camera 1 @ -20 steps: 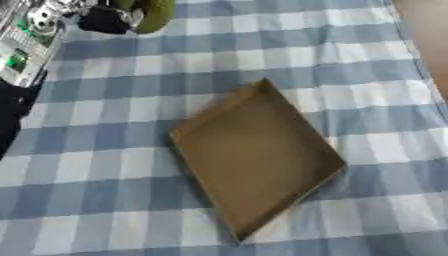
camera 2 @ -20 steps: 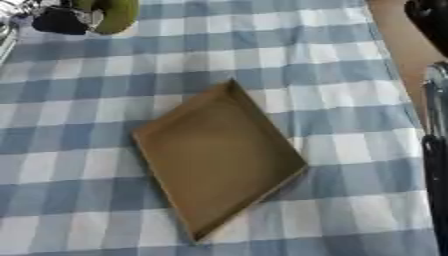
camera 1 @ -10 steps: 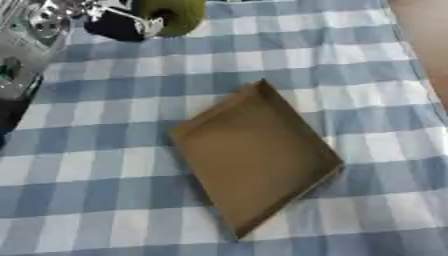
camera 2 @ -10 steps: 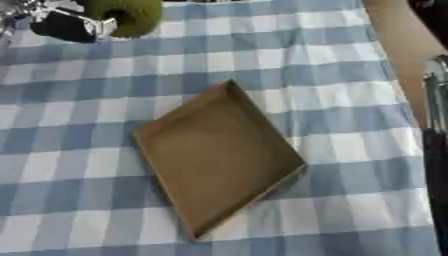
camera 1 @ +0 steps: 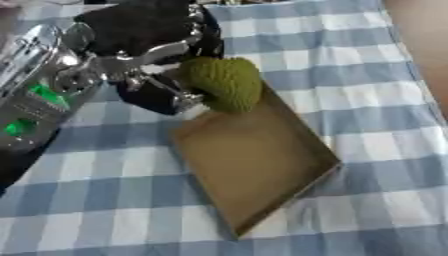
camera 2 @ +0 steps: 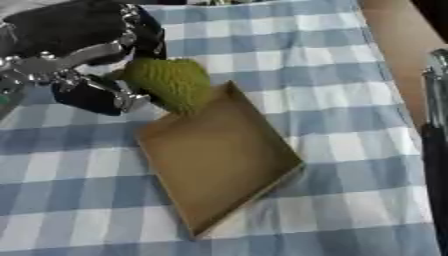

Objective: Pick up objects on the table and place them in the box.

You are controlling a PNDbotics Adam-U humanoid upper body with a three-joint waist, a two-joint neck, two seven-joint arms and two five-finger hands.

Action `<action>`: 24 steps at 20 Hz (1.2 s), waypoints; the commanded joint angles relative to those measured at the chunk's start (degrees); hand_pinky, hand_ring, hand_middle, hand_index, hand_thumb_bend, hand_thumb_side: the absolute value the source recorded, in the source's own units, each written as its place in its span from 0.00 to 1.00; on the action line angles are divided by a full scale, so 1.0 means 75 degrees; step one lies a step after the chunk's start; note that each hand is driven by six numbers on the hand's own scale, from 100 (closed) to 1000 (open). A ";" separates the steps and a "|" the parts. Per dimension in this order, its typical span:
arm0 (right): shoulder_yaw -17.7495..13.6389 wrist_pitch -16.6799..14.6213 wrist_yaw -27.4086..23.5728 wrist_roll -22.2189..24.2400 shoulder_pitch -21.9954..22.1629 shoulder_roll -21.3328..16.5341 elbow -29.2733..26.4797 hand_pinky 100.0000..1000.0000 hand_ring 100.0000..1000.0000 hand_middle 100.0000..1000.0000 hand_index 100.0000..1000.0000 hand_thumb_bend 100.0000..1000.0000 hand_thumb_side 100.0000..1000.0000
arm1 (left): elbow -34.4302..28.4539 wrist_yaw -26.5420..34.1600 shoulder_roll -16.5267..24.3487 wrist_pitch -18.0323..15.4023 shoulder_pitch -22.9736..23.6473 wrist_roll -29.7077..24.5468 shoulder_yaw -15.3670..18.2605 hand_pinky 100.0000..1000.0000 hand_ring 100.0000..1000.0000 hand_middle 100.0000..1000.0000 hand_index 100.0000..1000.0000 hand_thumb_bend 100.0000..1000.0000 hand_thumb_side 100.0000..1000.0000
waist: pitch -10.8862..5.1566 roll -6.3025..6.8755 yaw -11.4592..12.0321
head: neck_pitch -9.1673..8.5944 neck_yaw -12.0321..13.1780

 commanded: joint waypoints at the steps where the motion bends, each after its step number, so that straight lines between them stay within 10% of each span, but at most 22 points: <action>1: -0.0079 -0.0008 0.0048 -0.0042 -0.0096 -0.0212 -0.0121 0.87 0.89 0.56 0.81 0.00 0.42 | -0.0355 -0.0153 -0.0067 -0.0004 0.0020 -0.0314 -0.0125 0.38 0.41 0.38 0.51 0.02 0.00 | -0.0227 -0.0003 0.0009 | 0.0070 -0.0044; 18: -0.0093 -0.0007 0.0030 -0.0046 -0.0059 -0.0132 -0.0121 0.87 0.89 0.56 0.81 0.00 0.42 | 0.0154 -0.0620 -0.1090 -0.0356 0.0562 -0.0303 -0.0464 0.37 0.41 0.39 0.53 0.00 0.00 | -0.0213 -0.0032 -0.0003 | 0.0092 -0.0087; 24: -0.0101 -0.0005 0.0026 -0.0051 -0.0052 -0.0116 -0.0121 0.87 0.90 0.56 0.81 0.00 0.42 | 0.0613 -0.0738 -0.1277 -0.0501 0.0710 -0.0290 -0.0551 0.55 0.54 0.51 0.71 0.03 0.00 | -0.0201 -0.0031 -0.0019 | 0.0089 -0.0079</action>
